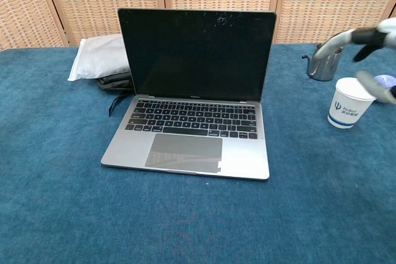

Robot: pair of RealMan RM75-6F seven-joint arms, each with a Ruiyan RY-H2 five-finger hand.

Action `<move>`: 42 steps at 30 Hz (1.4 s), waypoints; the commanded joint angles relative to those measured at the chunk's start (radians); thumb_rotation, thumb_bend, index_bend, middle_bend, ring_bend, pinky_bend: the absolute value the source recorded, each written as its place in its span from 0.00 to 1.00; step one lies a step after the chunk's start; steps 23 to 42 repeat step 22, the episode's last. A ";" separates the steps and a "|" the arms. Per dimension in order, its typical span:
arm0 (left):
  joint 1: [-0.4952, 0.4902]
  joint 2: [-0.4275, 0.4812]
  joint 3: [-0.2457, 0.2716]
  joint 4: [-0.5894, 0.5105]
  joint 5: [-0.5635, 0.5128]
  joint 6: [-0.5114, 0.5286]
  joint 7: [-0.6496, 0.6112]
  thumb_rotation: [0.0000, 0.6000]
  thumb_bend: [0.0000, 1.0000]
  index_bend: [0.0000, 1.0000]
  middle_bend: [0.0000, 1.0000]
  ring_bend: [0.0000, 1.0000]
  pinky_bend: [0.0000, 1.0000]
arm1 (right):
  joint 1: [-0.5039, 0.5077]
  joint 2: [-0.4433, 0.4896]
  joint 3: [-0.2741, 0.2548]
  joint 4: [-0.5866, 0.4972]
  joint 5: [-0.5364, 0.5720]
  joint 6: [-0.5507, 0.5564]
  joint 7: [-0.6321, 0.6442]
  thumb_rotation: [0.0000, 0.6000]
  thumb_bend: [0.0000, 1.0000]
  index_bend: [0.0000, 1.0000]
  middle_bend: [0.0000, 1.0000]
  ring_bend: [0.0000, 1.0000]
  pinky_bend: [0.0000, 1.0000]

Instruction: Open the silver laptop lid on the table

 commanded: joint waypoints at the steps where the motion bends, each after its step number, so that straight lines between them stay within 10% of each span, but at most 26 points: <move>1: 0.134 0.096 0.031 -0.098 0.093 0.107 -0.141 1.00 0.04 0.00 0.00 0.00 0.00 | -0.128 0.060 -0.023 0.099 -0.092 0.166 0.204 1.00 0.46 0.20 0.11 0.04 0.19; 8: 0.349 0.120 0.134 -0.136 0.212 0.267 -0.384 1.00 0.00 0.00 0.00 0.00 0.00 | -0.260 0.058 -0.043 0.226 -0.135 0.319 0.368 1.00 0.00 0.09 0.00 0.00 0.01; 17: 0.577 0.128 0.330 -0.326 0.359 0.438 -0.302 1.00 0.00 0.00 0.00 0.00 0.00 | -0.378 0.069 -0.056 0.197 -0.230 0.488 0.341 1.00 0.00 0.00 0.00 0.00 0.00; 42: 0.589 0.087 0.327 -0.317 0.404 0.450 -0.267 1.00 0.00 0.00 0.00 0.00 0.00 | -0.395 0.050 -0.051 0.215 -0.246 0.489 0.326 1.00 0.00 0.00 0.00 0.00 0.00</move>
